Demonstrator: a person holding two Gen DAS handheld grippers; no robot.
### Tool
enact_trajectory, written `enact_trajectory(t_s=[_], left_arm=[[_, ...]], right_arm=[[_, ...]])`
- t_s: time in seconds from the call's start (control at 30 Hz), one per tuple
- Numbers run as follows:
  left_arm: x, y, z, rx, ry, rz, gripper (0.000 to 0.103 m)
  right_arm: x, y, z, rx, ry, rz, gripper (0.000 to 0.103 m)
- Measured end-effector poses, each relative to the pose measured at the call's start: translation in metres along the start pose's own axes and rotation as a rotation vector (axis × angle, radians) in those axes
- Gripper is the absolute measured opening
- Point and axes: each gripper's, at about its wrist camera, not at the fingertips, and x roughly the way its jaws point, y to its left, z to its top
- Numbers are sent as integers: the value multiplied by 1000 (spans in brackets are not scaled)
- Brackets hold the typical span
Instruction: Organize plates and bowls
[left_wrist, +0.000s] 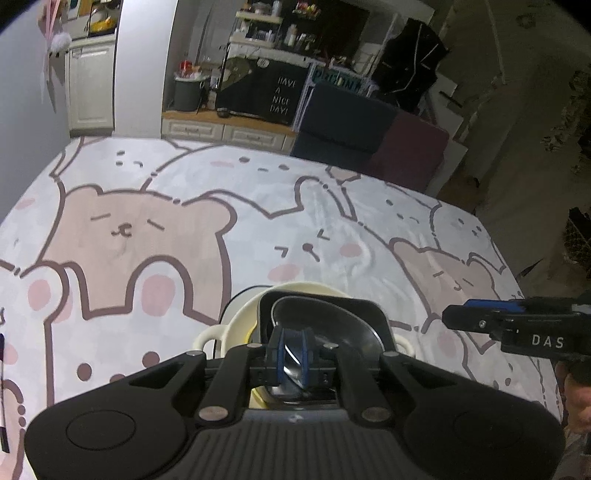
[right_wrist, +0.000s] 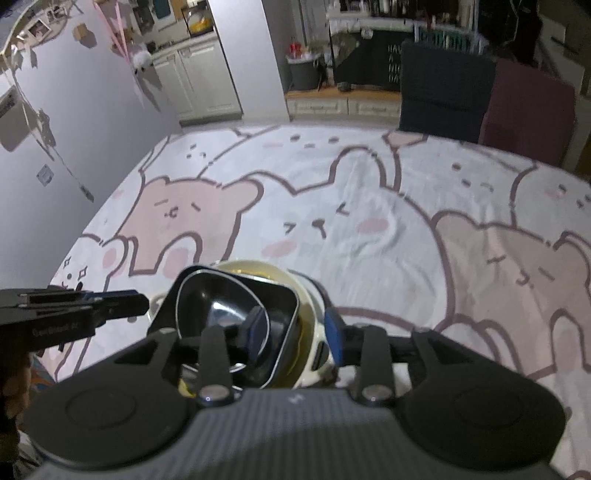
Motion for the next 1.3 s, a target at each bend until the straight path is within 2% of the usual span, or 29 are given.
enact_trajectory(t_s=[0.2, 0.37, 0.53, 0.6, 0.73, 0.93, 1.17, 1.3], left_arm=[[-24, -12, -1, 46, -48, 0, 15], [-49, -21, -3, 86, -110, 27, 37], [-71, -27, -10, 103, -179, 63, 78], [-79, -30, -15, 119, -204, 76, 84], [-95, -35, -26, 152, -245, 83, 98], [-110, -39, -50, 207, -290, 102, 103], [-112, -29, -79, 196, -299, 103, 103], [-110, -25, -94, 210, -276, 136, 103]], right_arm=[[-28, -1, -10, 8, -91, -25, 55], [-62, -4, -25, 40, -208, -63, 71], [-89, -3, -52, 60, -302, -81, 78], [-96, 0, -63, 54, -338, -88, 80], [-107, 6, -83, 47, -392, -105, 90], [-111, 12, -107, 47, -435, -122, 103], [-108, 23, -137, 27, -457, -174, 103], [-105, 25, -151, 31, -451, -193, 103]])
